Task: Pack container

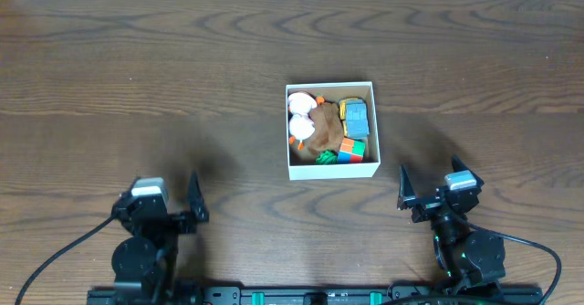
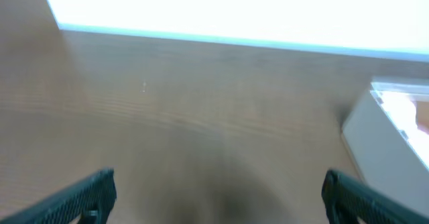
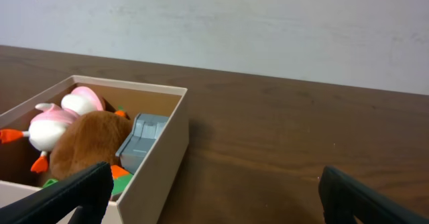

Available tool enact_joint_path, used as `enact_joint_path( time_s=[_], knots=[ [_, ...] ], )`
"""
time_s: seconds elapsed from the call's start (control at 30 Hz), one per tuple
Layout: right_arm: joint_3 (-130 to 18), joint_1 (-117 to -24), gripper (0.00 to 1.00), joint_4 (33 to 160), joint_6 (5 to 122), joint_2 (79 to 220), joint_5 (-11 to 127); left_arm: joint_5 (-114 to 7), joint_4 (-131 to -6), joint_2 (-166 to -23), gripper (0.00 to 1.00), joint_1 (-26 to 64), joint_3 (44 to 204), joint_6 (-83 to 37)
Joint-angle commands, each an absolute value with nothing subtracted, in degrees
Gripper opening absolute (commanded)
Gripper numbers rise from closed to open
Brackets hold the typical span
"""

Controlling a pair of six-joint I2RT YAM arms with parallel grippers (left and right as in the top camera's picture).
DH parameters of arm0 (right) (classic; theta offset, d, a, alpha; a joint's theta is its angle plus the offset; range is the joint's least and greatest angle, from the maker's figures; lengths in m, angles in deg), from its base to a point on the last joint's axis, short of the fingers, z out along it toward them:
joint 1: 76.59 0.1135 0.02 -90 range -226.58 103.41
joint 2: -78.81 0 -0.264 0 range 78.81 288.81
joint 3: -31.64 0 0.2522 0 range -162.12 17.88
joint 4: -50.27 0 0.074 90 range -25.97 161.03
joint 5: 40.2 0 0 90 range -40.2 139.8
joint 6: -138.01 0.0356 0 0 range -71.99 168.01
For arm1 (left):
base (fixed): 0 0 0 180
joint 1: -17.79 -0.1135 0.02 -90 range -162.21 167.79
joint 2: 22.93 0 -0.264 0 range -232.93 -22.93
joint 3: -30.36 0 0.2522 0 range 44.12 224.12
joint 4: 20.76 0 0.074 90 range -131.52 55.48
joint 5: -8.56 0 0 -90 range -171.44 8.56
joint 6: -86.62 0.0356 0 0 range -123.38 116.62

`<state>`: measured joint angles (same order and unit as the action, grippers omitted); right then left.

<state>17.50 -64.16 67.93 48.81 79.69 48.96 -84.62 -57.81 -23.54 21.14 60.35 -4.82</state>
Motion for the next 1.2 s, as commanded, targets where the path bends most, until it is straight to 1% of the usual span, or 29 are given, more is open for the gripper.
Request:
enact_joint_path(
  time_s=[0.0, 0.1, 0.23, 0.4, 0.53, 1.17],
  knots=[
    [17.6, -64.9, 0.99, 68.2, 48.8, 79.1, 48.7, -85.1, -49.1, -23.0, 0.98, 20.6, 55.4, -4.2],
    [17.6, -64.9, 0.99, 68.2, 48.8, 79.1, 48.7, -85.1, -40.0, -23.0, 0.98, 20.5, 50.3, -4.2],
    [17.6, -64.9, 0.99, 68.2, 48.8, 79.1, 48.7, -85.1, -33.4, -23.0, 0.98, 20.5, 44.8, -4.5],
    [17.6, -64.9, 0.99, 68.2, 48.8, 79.1, 48.7, -84.8, -38.7, -23.0, 0.98, 20.4, 44.4, -5.2],
    [17.6, -64.9, 0.99, 68.2, 48.8, 79.1, 48.7, -83.0, -38.6, -23.0, 0.98, 20.4, 44.4, -6.2],
    [17.6, -64.9, 0.99, 68.2, 48.8, 79.1, 48.7, -83.0, -38.6, -23.2, 0.98, 20.4, 44.4, -6.2]
  ],
)
